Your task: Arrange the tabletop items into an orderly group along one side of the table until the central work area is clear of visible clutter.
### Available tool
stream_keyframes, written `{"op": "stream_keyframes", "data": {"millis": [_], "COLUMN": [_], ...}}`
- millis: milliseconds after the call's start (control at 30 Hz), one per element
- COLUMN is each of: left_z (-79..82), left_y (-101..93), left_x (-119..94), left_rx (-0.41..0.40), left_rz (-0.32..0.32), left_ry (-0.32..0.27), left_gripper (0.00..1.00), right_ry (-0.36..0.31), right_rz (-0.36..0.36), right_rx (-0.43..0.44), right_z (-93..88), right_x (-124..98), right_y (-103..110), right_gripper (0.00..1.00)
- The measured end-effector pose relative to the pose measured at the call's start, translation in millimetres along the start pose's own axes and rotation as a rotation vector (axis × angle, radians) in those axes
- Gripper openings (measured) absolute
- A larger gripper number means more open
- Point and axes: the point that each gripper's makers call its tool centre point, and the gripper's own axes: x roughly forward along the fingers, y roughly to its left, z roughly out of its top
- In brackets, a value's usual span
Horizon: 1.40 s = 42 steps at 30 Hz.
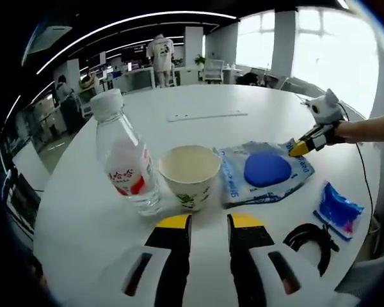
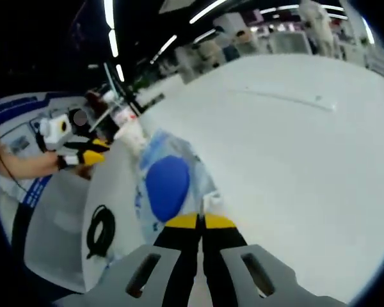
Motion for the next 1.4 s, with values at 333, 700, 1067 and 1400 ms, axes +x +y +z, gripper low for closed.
{"op": "stream_keyframes", "data": {"millis": [333, 700, 1067, 1400], "left_z": [3.6, 12.2, 18.6, 15.9], "left_y": [12.5, 9.6, 6.0, 2.1], "left_x": [15.3, 27.7, 34.0, 34.3], "left_rx": [0.016, 0.001, -0.005, -0.013], "left_rz": [0.019, 0.016, 0.010, 0.003], "left_ry": [0.024, 0.020, 0.011, 0.015], "left_gripper": [0.24, 0.25, 0.25, 0.24], "right_ry": [0.006, 0.004, 0.002, 0.003], "right_rz": [0.008, 0.010, 0.014, 0.017], "right_rx": [-0.008, -0.005, 0.000, 0.003], "right_z": [-2.4, -2.7, -2.5, -3.1], "right_x": [-0.8, -1.0, -0.6, -0.5], "right_y": [1.3, 1.3, 0.7, 0.8], "right_gripper": [0.00, 0.00, 0.00, 0.00]}}
